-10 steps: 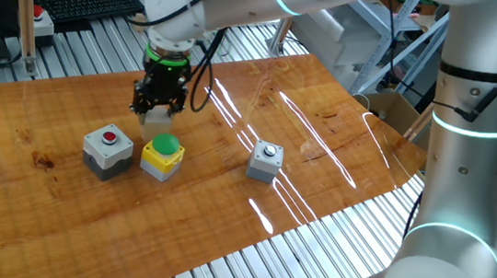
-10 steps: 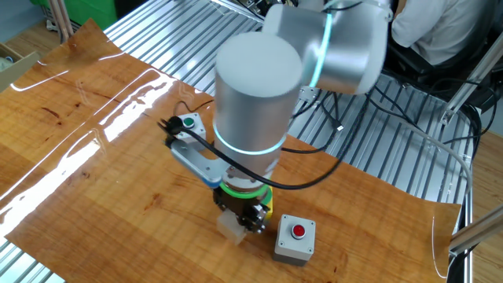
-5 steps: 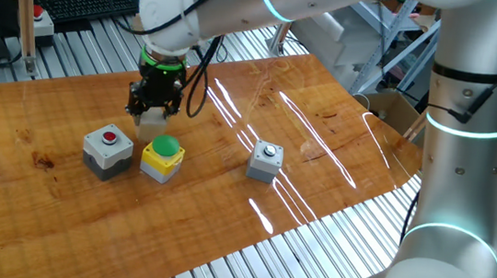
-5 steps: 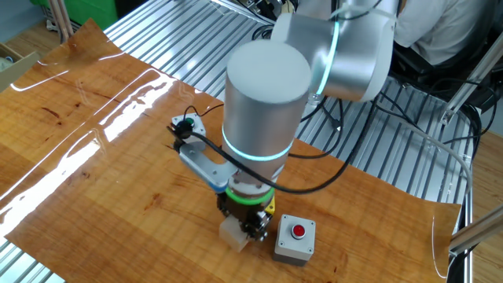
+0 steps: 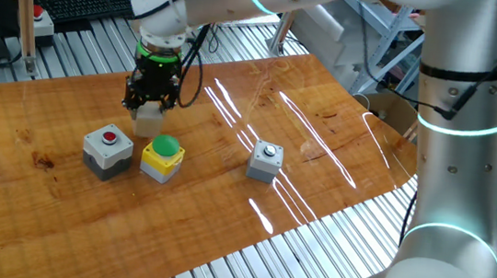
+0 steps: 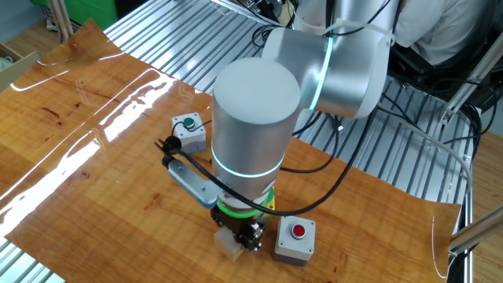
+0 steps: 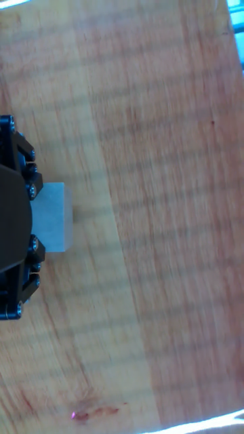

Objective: Pick up the small block on the left and move it to the right

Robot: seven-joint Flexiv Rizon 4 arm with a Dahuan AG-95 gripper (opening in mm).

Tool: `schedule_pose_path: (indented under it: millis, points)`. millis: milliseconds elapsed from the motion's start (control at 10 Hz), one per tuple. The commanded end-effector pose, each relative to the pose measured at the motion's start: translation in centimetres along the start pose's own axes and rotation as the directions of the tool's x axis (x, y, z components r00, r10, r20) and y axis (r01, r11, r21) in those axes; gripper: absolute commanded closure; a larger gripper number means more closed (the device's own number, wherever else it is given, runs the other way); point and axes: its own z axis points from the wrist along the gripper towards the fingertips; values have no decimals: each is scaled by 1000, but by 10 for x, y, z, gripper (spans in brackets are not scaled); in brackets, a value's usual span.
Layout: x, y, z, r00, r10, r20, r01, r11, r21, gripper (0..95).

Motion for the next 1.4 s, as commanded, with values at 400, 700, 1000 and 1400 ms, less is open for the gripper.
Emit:
schedule_pose_path:
  millis: [400,700,1000,1400]
  points:
    - [0,2,9,1000,27,-1,-27,1000,0,950]
    - [1,3,8,1000,4,0,-4,1000,-2,380]
    - [1,3,8,1000,11,0,-11,1000,0,380]
    - [-10,3,-5,1000,25,-2,-25,1000,11,380]
